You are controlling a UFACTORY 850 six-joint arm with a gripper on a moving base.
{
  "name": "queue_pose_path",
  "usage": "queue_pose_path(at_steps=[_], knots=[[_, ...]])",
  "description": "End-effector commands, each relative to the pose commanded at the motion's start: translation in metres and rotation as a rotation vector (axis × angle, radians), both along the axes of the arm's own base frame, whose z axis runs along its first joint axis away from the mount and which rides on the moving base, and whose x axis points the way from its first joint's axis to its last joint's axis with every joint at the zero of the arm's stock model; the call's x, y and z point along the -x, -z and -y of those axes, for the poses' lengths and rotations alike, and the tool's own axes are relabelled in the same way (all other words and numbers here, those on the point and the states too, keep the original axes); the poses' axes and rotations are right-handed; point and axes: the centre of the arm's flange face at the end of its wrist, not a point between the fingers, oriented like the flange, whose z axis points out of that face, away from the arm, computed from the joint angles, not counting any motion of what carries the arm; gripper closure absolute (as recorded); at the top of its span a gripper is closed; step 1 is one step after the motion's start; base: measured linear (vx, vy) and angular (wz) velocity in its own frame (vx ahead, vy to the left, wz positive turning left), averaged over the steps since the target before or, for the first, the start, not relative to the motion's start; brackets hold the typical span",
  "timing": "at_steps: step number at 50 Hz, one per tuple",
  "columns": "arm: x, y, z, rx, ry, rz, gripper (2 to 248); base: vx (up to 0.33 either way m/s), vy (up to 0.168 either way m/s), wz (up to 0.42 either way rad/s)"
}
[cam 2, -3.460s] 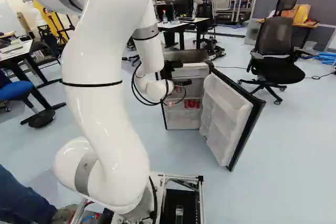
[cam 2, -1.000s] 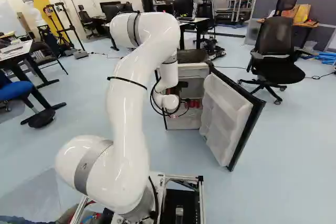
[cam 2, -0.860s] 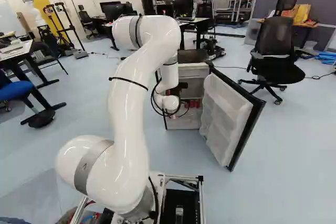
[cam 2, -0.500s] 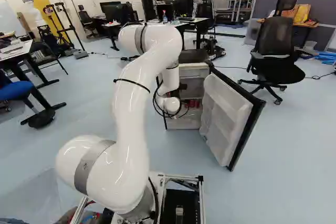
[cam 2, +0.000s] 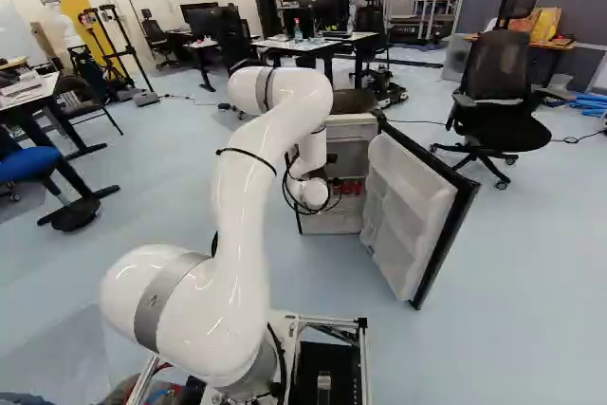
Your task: Grab a drink from the fridge
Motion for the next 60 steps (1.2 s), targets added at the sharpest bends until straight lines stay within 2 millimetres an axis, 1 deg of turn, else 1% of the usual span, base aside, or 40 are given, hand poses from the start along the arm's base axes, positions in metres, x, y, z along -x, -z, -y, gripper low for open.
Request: queue_pose_path(at_steps=[16, 39, 60], knots=[[-0.020, 0.023, 0.005, -0.003, -0.031, 0.072, 3, 0.000, 0.000, 0.000], [-0.047, 0.025, 0.015, -0.002, -0.074, 0.189, 3, 0.000, 0.000, 0.000], [-0.070, 0.033, 0.027, 0.012, -0.070, 0.236, 3, 0.000, 0.000, 0.000]])
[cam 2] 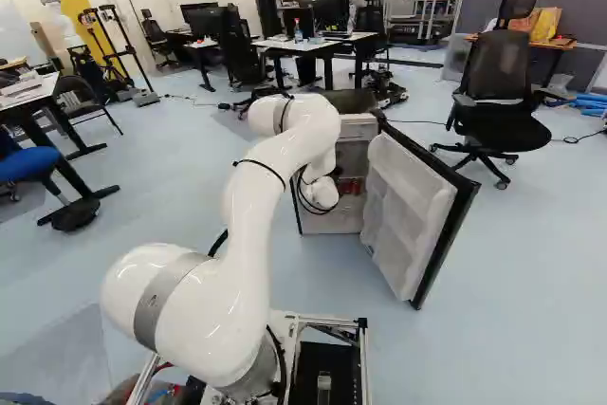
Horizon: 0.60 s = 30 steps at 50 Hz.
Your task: Grab a drink from the fridge
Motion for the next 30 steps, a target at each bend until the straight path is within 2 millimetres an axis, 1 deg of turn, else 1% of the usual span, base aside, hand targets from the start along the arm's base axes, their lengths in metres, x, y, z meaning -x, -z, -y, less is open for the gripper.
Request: queue_pose_path(at_steps=[30], knots=[[-0.035, 0.014, 0.002, 0.019, -0.009, 0.055, 3, 0.000, 0.000, 0.000]])
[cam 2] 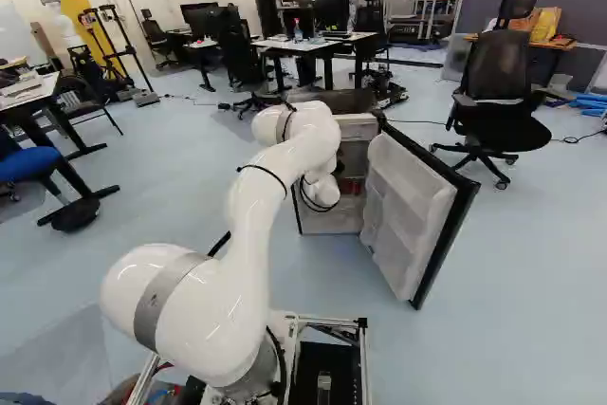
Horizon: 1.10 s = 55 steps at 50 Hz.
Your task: Grab a drink from the fridge
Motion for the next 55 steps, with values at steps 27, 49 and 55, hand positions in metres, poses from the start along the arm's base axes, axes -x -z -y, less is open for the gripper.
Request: queue_pose_path(at_steps=[27, 49, 55], knots=[[-0.027, 0.014, 0.001, 0.021, -0.005, 0.026, 3, 0.000, 0.000, 0.000], [-0.047, 0.029, 0.002, 0.044, -0.005, 0.024, 3, 0.000, 0.000, 0.000], [-0.052, 0.033, 0.003, 0.051, -0.004, 0.017, 3, 0.000, 0.000, 0.000]])
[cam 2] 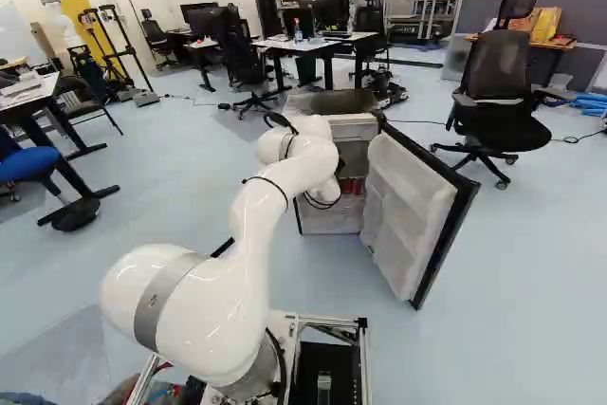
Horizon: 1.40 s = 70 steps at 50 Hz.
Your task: Grab a drink from the fridge
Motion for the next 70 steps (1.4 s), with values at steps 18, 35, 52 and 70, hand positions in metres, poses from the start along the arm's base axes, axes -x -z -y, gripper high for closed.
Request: queue_pose_path(at_steps=[18, 35, 52, 70], knots=[[-0.012, -0.001, 0.001, 0.020, 0.006, -0.028, 3, 0.000, 0.000, 0.000], [-0.021, 0.009, 0.002, 0.036, 0.011, -0.045, 3, 0.000, 0.000, 0.000], [-0.034, 0.013, 0.001, 0.050, 0.009, -0.023, 3, 0.000, 0.000, 0.000], [-0.044, 0.020, -0.003, 0.059, 0.003, 0.019, 3, 0.000, 0.000, 0.000]])
